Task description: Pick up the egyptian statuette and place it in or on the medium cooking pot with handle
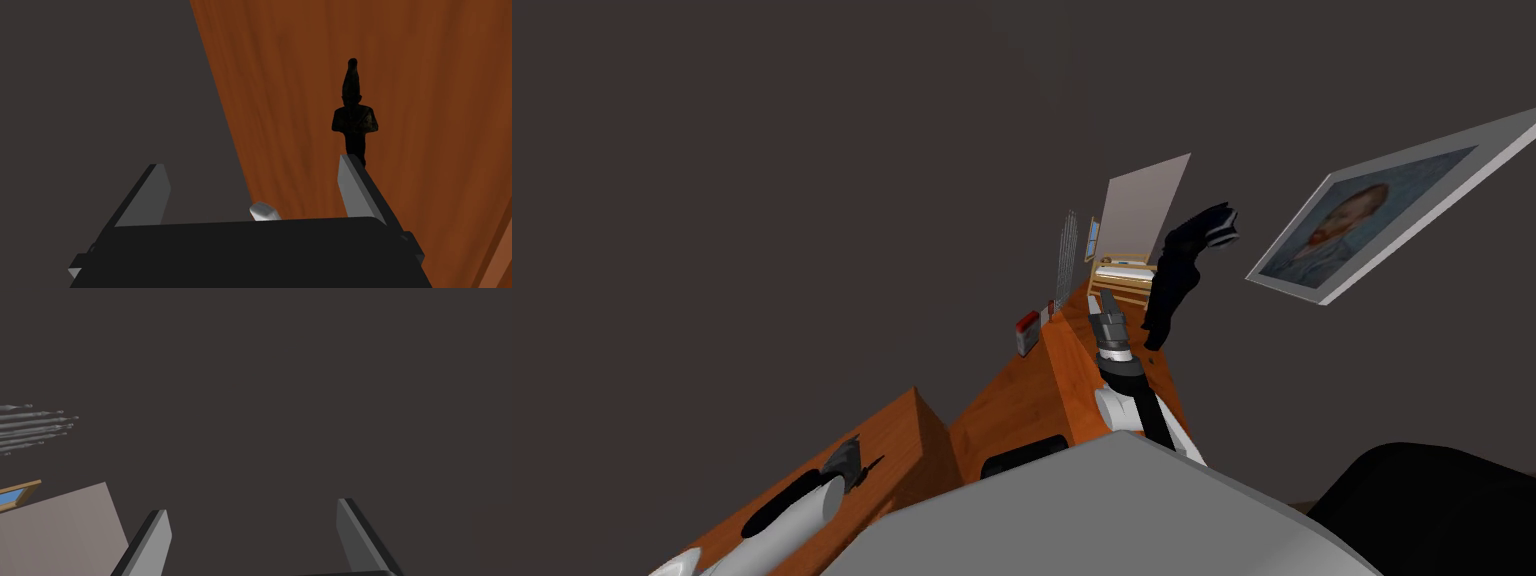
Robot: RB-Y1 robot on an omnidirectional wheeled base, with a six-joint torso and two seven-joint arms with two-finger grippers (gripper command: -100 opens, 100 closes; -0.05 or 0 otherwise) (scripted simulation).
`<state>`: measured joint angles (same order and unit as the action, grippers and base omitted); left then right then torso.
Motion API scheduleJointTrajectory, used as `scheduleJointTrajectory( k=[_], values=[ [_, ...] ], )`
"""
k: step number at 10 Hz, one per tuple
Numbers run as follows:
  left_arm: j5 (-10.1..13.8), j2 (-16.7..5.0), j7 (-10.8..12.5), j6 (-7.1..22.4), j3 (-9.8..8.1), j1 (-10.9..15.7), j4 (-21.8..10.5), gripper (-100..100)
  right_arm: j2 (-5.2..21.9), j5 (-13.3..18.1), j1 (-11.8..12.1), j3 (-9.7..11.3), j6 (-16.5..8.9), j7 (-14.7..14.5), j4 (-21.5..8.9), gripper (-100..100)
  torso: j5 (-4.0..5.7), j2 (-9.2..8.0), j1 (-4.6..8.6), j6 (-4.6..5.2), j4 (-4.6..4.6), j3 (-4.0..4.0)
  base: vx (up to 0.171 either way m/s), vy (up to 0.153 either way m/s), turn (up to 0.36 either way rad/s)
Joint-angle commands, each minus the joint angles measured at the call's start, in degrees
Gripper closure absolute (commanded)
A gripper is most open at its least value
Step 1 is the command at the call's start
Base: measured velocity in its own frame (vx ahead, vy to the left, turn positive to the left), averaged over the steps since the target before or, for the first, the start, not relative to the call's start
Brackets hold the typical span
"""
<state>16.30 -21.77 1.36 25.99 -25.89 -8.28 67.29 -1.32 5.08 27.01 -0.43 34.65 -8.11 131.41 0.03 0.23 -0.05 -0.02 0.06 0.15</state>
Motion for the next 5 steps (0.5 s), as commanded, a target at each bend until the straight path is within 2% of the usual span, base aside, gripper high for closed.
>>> scheduleJointTrajectory(
  k=[1,3,4,5],
  values=[
    [1.25,-0.33,0.27,2.86,-0.97,-0.04,-2.01,-100,0.0,0.0,0.0,0.0,0.0,0.0,0.0,0,0.0,0.0,0.0,0.0,0.0,0.0,0.081,0.023,-0.064],
    [1.25,-0.33,0.27,3.78,-0.97,-0.04,-2.01,-100,0.0,0.0,0.0,0.0,0.0,0.0,0.0,0,-0.02,-0.01,-0.08,-0.01,0.0,0.0,0.05,0.022,-0.01],
    [2.51,-0.83,0.44,5.97,-1.65,0.11,-4.24,-100,0.0,0.0,0.0,0.0,0.0,0.0,0.0,0,-0.01,-0.12,-0.04,-0.02,-0.02,-0.07,0.05,0.019,-0.056],
    [2.51,-0.83,0.44,6.26,-1.65,0.11,-4.24,-100,0.0,0.0,0.0,0.0,0.0,0.0,0.0,0,-0.01,-0.1,-0.05,0.0,-0.03,-0.06,0.056,0.023,-0.036]
  ],
)
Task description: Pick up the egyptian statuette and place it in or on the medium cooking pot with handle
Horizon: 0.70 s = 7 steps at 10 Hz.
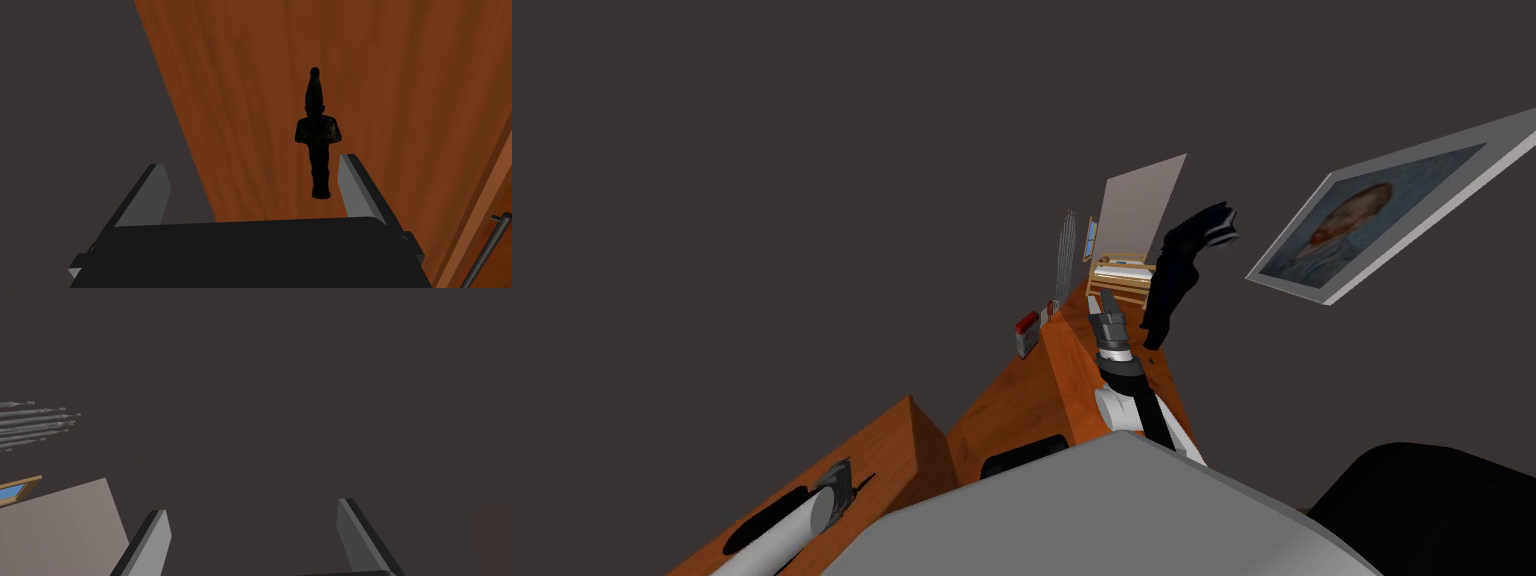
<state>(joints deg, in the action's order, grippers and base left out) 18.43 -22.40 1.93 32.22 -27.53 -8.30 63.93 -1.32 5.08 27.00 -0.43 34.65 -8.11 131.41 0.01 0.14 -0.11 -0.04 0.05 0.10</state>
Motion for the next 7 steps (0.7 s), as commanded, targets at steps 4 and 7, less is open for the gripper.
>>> scheduleJointTrajectory(
  k=[4,7],
  values=[
    [2.84,-1.13,0.22,4.68,-1.23,0.27,-4.92,-100,0.0,0.0,0.0,0.0,0.0,0.0,0.0,0,-0.01,0.12,-0.05,0.02,0.02,0.06,0.074,0.038,-0.041],
    [5.13,-1.89,0.59,8.83,-2.23,0.21,-8.36,-100,0.0,0.0,0.0,0.0,0.0,0.0,0.0,0,-0.02,0.01,-0.1,0.01,0.0,0.01,0.055,0.052,-0.043]
  ],
)
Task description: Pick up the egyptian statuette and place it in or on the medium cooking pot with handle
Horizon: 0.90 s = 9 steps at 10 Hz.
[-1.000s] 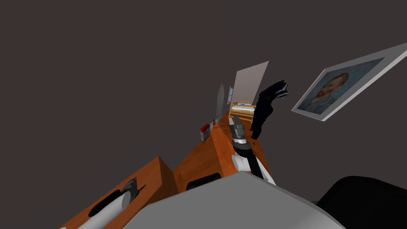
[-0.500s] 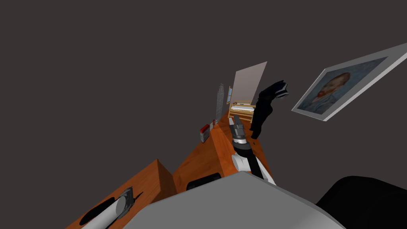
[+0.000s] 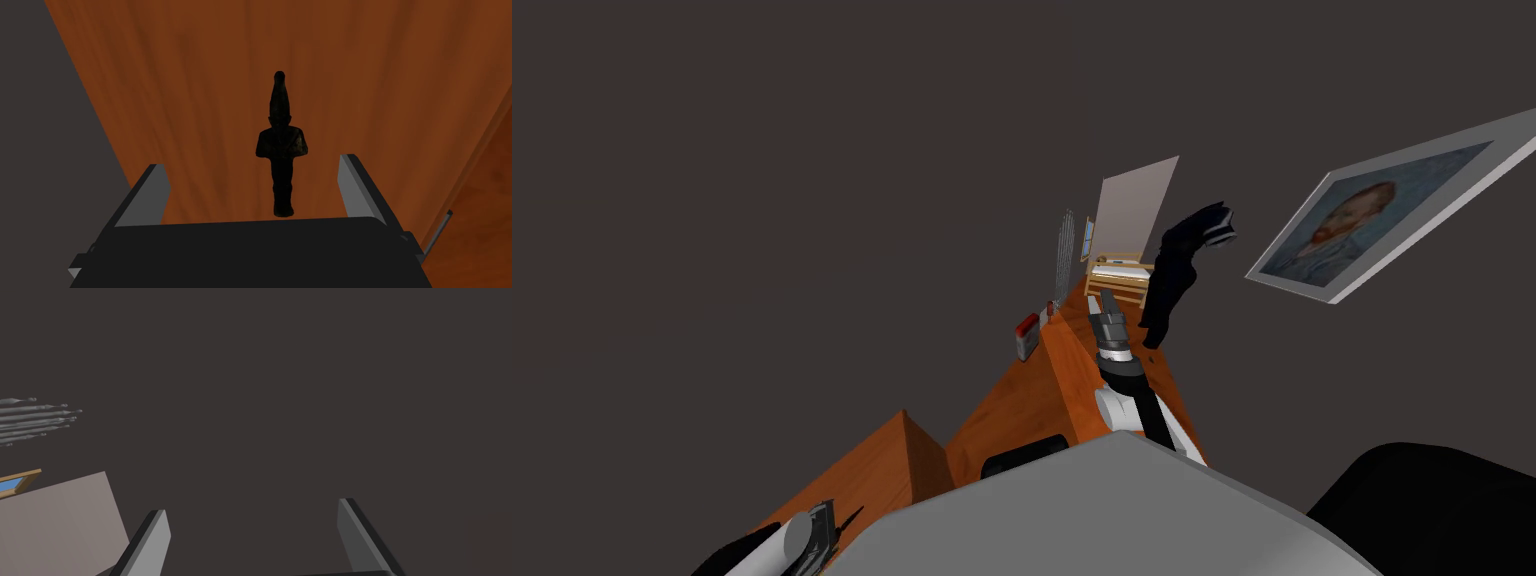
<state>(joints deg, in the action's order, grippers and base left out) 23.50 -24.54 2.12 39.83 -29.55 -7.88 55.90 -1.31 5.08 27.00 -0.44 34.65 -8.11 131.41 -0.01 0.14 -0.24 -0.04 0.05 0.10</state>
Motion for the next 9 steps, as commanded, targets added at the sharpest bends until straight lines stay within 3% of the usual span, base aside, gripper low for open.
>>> scheduleJointTrajectory(
  k=[1,2,4,8,9],
  values=[
    [1.12,-0.07,0.59,2.86,-0.61,-0.3,-1.81,-100,0.0,0.0,0.0,0.0,0.0,0.0,0.0,0,0.0,0.0,0.0,0.0,0.0,0.0,0.082,0.079,-0.081],
    [2.1,-0.33,0.76,4.5,-0.97,-0.43,-3.12,-100,0.0,0.0,0.0,0.0,0.0,0.0,0.0,0,-0.01,0.08,-0.07,0.01,0.01,0.04,0.087,0.091,-0.064],
    [2.1,-0.33,0.76,4.76,-0.97,-0.43,-3.12,-100,0.0,0.0,0.0,0.0,0.0,0.0,0.0,0,-0.02,0.05,-0.06,-0.01,0.01,0.03,0.042,0.055,-0.006],
    [5.28,-0.92,1.38,9.97,-1.91,-1.13,-6.96,-100,0.0,0.0,0.0,0.0,0.0,0.0,0.0,0,-0.02,0.02,-0.09,0.0,0.0,0.01,0.05,0.076,-0.049],
    [4.48,-0.98,1.52,9.2,-1.69,-0.55,-6.54,-100,0.0,0.0,0.0,-0.01,0.0,0.0,0.0,0,-0.04,0.01,-0.17,0.01,0.0,0.01,0.022,0.053,-0.017]
  ],
)
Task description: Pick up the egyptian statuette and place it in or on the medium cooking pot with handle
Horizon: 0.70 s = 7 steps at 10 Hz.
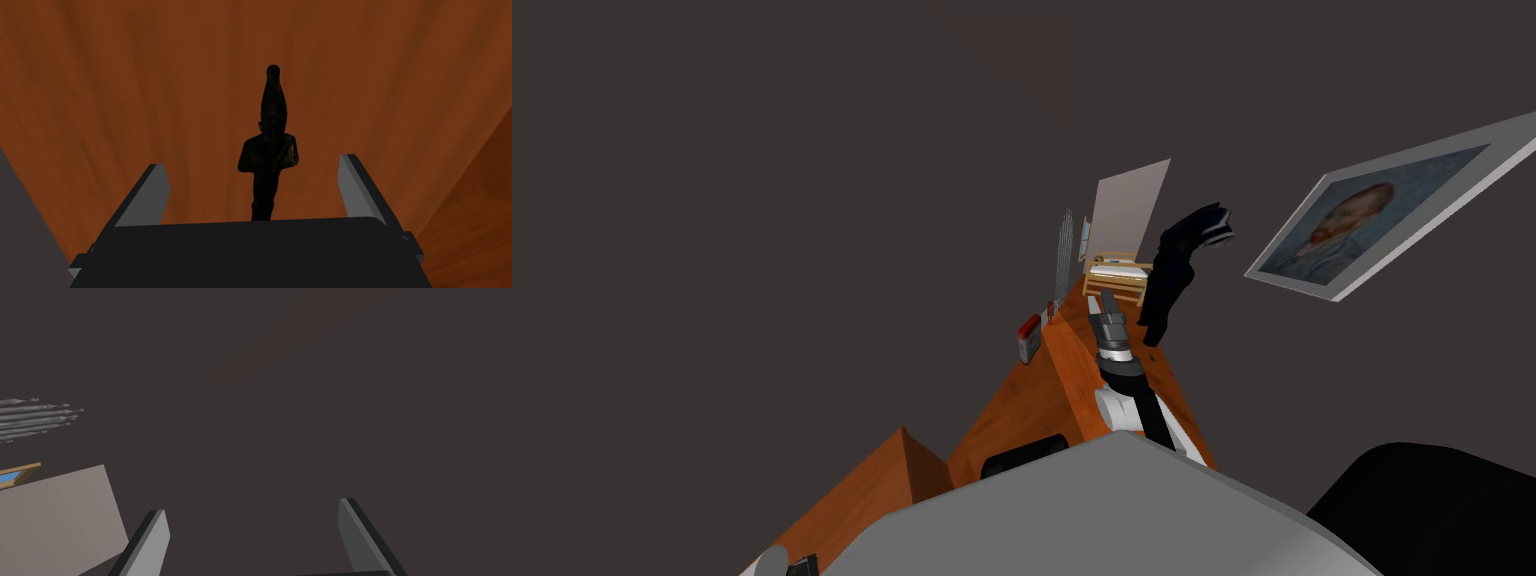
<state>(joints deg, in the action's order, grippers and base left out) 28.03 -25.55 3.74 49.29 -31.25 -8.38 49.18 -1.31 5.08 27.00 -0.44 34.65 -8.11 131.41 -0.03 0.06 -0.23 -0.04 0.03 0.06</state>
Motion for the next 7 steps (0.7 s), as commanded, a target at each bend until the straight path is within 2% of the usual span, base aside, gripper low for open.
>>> scheduleJointTrajectory(
  k=[1,2,4,7],
  values=[
    [0.0,0.0,0.0,0.0,0.0,0.0,0.0,0,0.0,0.0,0.0,0.0,0.0,0.0,0.0,0,0.0,0.0,0.0,0.0,0.0,0.0,0.004,0.01,0.001],
    [-1.32,0.13,2.36,-1.22,-0.11,1.58,-2.44,-100,0.0,0.0,0.0,0.0,0.0,0.0,0.0,0,0.04,-0.07,0.16,0.0,-0.02,-0.04,-0.072,0.046,-0.194],
    [-2.64,0.26,4.72,-2.4,-0.23,3.17,-4.91,-100,0.0,0.0,-0.03,0.01,0.0,0.0,0.0,0,0.01,-0.53,-0.02,0.04,-0.12,-0.3,-0.149,0.077,-0.252],
    [-4.61,0.45,8.27,-4.19,-0.4,5.54,-8.61,-100,0.0,0.0,-0.02,0.01,-0.01,0.0,-0.01,0,0.02,-0.61,0.06,0.0,-0.14,-0.35,-0.124,0.038,-0.176]
  ],
)
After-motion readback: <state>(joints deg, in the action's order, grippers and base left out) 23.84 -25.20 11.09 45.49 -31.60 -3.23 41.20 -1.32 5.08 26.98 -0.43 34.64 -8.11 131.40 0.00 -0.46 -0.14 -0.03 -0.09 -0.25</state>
